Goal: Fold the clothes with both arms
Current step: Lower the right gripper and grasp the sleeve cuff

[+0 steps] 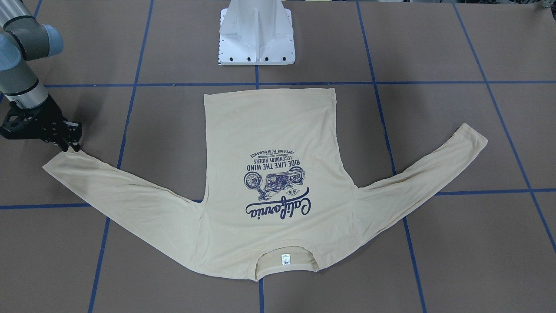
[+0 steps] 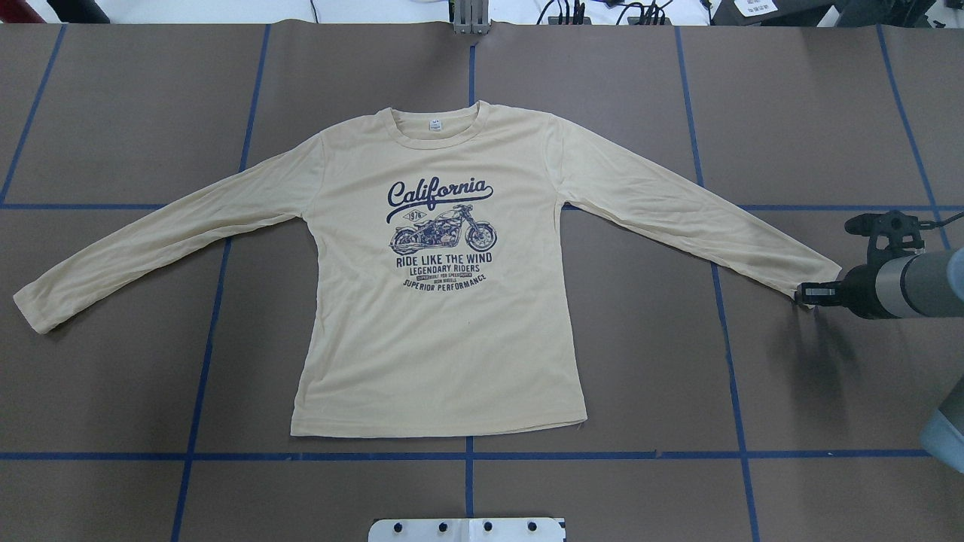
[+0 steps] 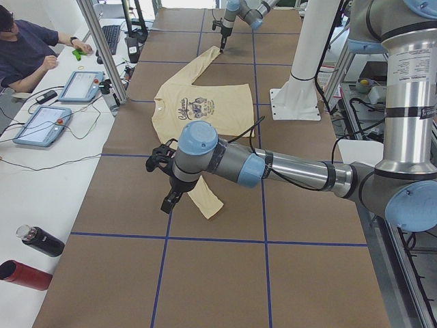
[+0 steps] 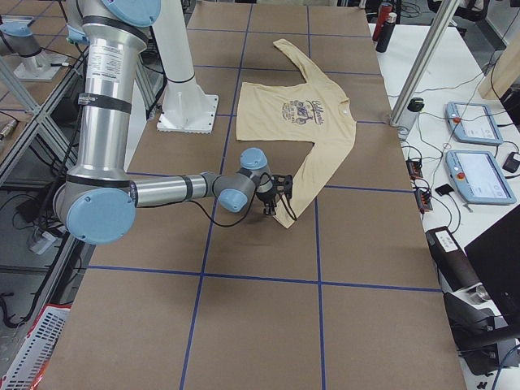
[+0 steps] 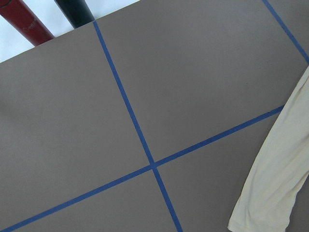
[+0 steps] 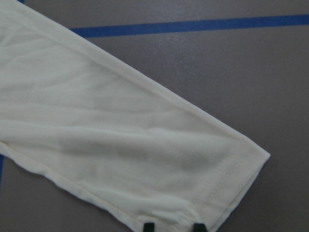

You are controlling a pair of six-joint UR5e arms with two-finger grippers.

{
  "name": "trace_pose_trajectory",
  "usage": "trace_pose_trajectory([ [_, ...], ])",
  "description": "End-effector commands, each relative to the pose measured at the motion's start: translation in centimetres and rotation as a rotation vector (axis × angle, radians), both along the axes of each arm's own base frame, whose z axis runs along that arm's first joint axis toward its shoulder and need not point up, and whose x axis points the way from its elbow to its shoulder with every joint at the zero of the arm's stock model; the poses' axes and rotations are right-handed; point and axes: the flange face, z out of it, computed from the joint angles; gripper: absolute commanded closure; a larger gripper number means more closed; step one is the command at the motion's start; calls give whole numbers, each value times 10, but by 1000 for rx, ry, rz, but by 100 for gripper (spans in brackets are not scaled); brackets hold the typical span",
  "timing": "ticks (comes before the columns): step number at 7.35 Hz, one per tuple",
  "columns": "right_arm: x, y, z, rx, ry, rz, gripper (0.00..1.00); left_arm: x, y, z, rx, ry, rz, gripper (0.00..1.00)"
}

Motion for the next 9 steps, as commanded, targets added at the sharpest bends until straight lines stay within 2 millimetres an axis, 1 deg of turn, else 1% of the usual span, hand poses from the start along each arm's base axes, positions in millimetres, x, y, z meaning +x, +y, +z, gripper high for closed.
trace_pose_trajectory([
  [1,2,2,1,-3,2,-2,100,0,0,0,0,0,0,0],
  [4,2,2,-1,-1,-3,-3,100,0,0,0,0,0,0,0],
  [5,2,2,-16,7,-20,-11,100,0,0,0,0,0,0,0],
  [7,12,-6,-75,-19,-15,2,100,0,0,0,0,0,0,0],
  [8,13,-21,-117,3,-38,29,100,0,0,0,0,0,0,0],
  [9,11,-37,-150,47,-78,48,100,0,0,0,-1,0,-1,0],
])
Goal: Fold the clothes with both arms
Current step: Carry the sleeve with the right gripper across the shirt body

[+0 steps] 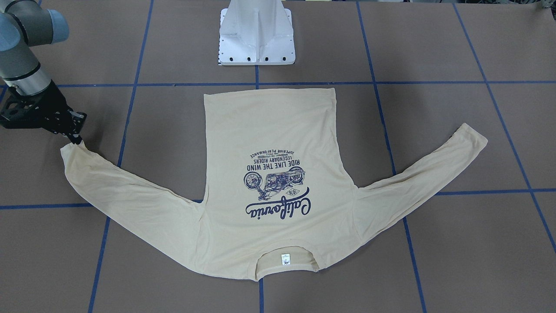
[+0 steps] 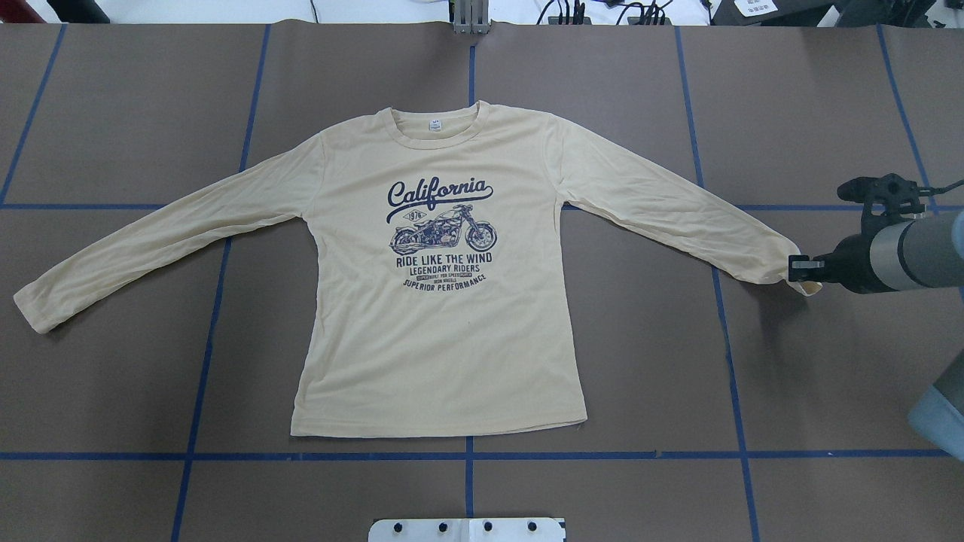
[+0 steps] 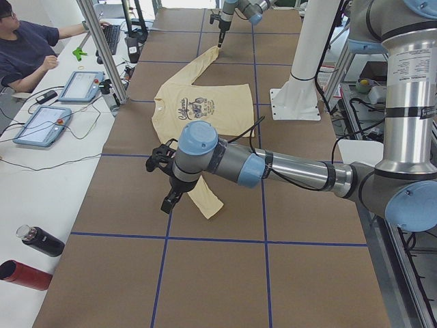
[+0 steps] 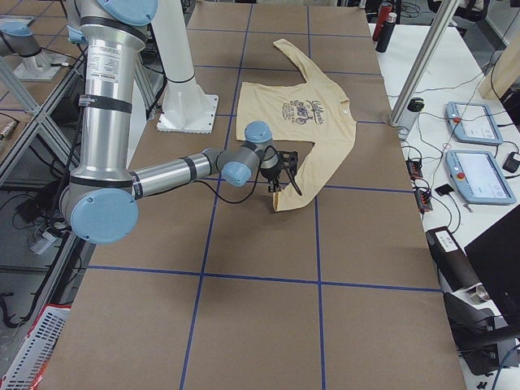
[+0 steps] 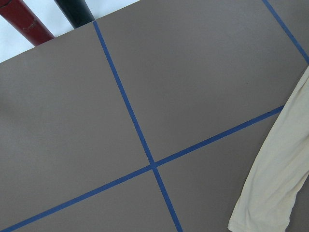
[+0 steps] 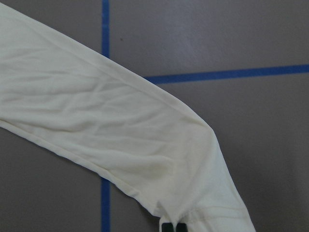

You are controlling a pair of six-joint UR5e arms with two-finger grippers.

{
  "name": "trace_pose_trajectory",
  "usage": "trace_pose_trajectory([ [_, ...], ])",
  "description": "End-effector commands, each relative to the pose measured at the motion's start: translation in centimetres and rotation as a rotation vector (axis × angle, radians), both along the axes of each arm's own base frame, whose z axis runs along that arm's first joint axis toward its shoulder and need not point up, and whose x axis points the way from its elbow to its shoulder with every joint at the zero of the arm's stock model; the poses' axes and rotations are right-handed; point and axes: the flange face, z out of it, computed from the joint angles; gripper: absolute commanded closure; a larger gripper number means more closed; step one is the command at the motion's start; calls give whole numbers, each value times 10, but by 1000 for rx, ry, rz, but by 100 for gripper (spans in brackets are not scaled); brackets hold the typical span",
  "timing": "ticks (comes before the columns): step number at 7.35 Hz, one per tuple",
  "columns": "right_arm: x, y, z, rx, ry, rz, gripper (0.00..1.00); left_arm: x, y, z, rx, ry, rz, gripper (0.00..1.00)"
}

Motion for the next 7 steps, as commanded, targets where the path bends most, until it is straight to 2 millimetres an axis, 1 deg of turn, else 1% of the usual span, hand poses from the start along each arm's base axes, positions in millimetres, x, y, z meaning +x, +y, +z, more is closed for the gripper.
trace_pose_trajectory([
  [1,-3,-34,-78,89,-81,44,100,0,0,-1,1,0,-1,0],
  [2,-9,-53,-116,126,-115,61,100,0,0,-1,1,0,-1,0],
  [3,-23,-75,-171,139,-126,70,100,0,0,-1,2,0,-1,0],
  [4,-41,-95,-235,123,-106,71,100,0,0,-1,1,0,-1,0],
  [5,-61,-112,-286,135,-117,66,100,0,0,-1,2,0,-1,0],
  [6,-85,-126,-319,156,-135,54,100,0,0,-1,2,0,-1,0],
  [7,-115,-138,-352,175,-142,42,100,0,0,-1,1,0,-1,0],
])
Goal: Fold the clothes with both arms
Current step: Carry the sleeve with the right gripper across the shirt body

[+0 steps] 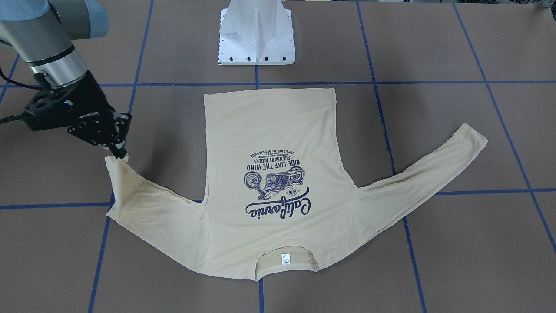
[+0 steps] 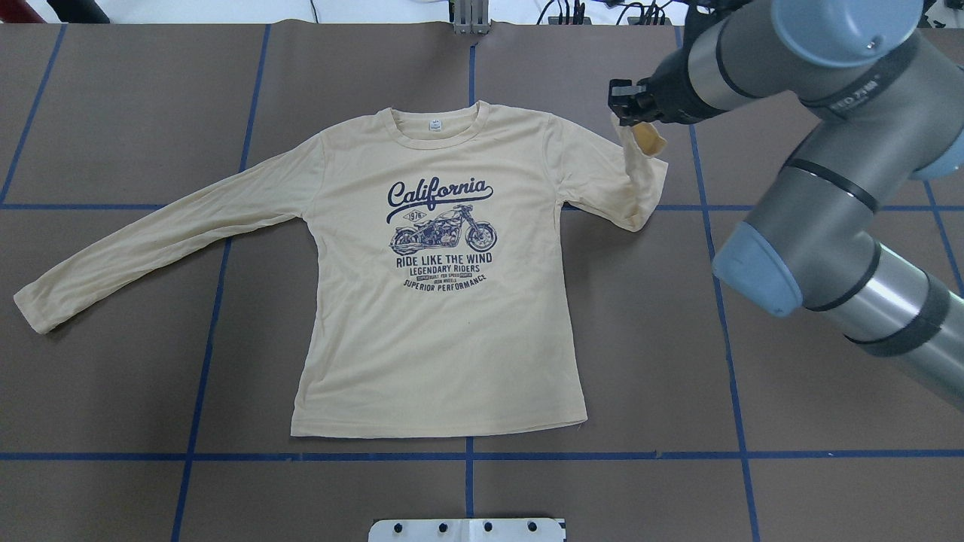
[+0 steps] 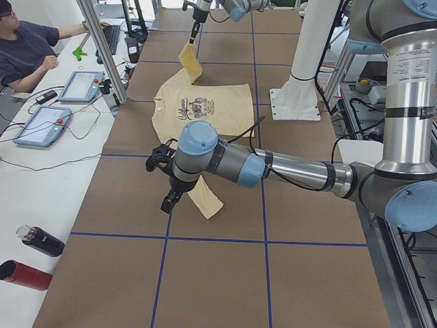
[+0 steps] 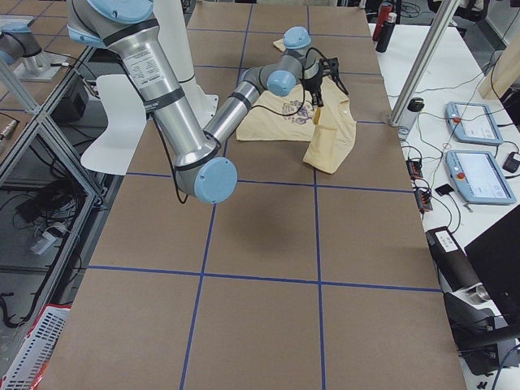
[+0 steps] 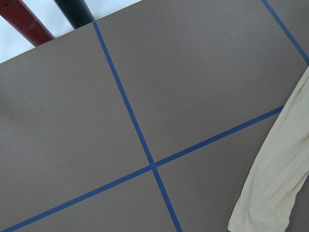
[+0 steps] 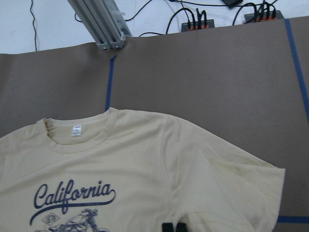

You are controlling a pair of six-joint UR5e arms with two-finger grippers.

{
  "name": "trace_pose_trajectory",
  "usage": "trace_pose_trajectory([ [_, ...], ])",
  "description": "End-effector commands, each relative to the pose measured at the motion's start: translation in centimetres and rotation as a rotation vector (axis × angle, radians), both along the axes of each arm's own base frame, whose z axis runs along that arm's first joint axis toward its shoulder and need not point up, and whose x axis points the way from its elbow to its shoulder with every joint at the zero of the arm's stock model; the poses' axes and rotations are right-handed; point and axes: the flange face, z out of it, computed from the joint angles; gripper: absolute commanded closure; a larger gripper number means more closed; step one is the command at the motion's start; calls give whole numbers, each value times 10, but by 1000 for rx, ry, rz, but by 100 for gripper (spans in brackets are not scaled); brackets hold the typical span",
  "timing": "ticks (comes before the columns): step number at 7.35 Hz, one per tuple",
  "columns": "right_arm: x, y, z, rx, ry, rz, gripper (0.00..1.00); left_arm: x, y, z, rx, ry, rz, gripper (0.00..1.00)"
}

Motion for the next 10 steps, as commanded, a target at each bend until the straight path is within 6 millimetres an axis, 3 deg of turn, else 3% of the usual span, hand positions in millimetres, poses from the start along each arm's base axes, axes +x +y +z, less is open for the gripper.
trace_pose_trajectory([
  [1,-74,-27,-86,56,9,6,100,0,0,0,-2,1,-1,0],
  [3,-151,-43,-156,51,14,88,100,0,0,1,-4,1,-1,0],
  [4,-203,-41,-184,41,14,120,100,0,0,1,-4,1,-1,0],
  [5,-258,-30,-211,53,46,149,100,0,0,1,-5,1,-1,0],
  [6,-304,3,-215,78,79,160,100,0,0,2,-7,2,0,0],
  [7,-329,25,-214,81,92,157,100,0,0,4,-11,1,-1,0],
  [8,-354,35,-225,79,124,144,100,0,0,4,-11,3,0,0],
  [10,-375,37,-234,67,160,148,100,0,0,4,-11,3,0,0],
])
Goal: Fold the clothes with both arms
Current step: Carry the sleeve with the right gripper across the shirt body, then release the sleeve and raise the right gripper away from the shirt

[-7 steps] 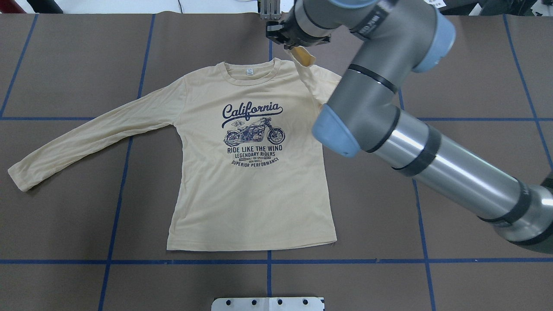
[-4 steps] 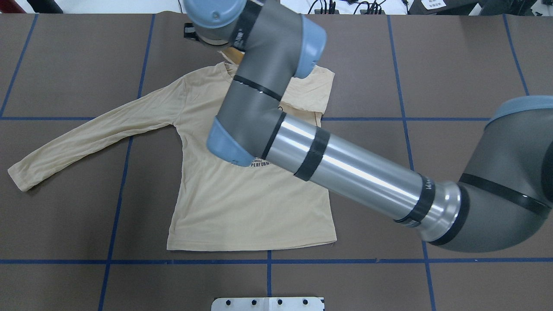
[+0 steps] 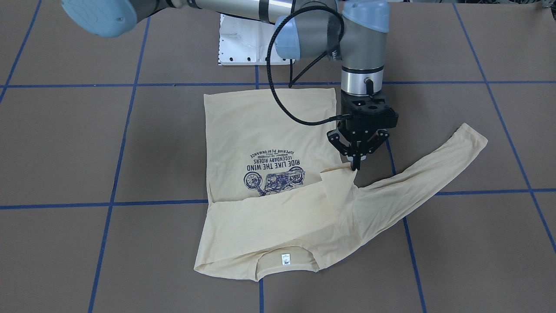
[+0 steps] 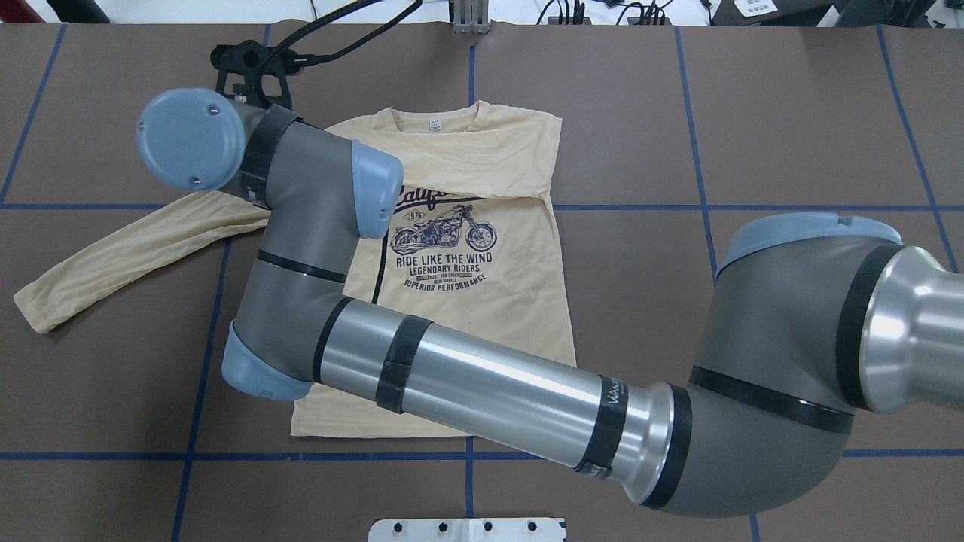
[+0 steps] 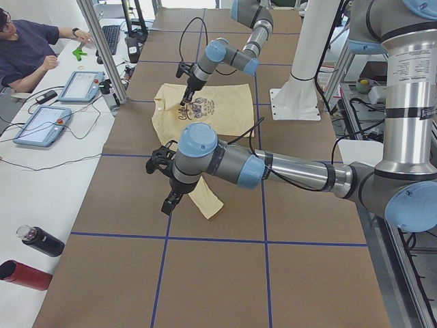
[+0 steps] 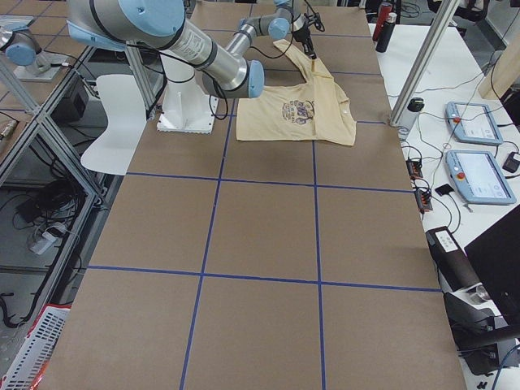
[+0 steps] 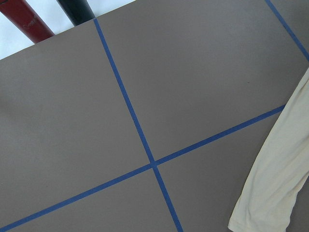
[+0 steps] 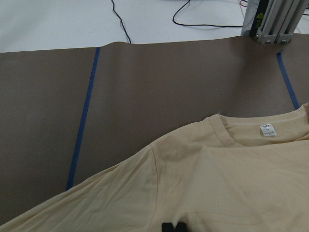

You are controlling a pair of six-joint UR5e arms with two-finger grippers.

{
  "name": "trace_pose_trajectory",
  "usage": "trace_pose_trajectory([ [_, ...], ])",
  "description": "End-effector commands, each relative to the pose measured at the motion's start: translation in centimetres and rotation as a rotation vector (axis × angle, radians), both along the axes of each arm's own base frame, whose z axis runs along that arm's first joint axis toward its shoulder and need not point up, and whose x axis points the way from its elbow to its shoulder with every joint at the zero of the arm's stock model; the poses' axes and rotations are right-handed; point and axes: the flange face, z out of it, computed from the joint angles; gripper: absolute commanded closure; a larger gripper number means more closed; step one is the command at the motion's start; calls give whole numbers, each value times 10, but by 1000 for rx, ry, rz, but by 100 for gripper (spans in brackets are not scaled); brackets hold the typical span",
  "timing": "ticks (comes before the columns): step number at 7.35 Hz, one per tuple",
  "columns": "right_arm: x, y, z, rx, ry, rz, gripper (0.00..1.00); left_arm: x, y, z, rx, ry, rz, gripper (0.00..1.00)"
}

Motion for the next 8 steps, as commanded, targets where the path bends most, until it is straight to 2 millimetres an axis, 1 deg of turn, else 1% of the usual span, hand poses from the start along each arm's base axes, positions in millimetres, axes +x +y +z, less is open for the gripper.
trace_pose_trajectory([
  [1,-13,4,-5,-48,-19,37,41,0,0,-1,1,0,0,0],
  [2,-10,5,-20,-53,-42,46,1,0,0,-1,3,1,1,0],
  [4,-7,3,-28,-64,-56,54,1,1,0,-1,3,14,7,0],
  [5,-1,-6,-29,-78,-58,48,1,1,0,-3,7,15,8,0],
  [6,20,-35,-14,-175,-35,-6,0,2,-1,-9,45,15,14,0],
  [7,51,-57,5,-262,23,-55,0,7,-2,-17,118,13,21,0],
  [8,98,-66,38,-271,39,-98,0,35,-7,-17,122,16,78,0],
])
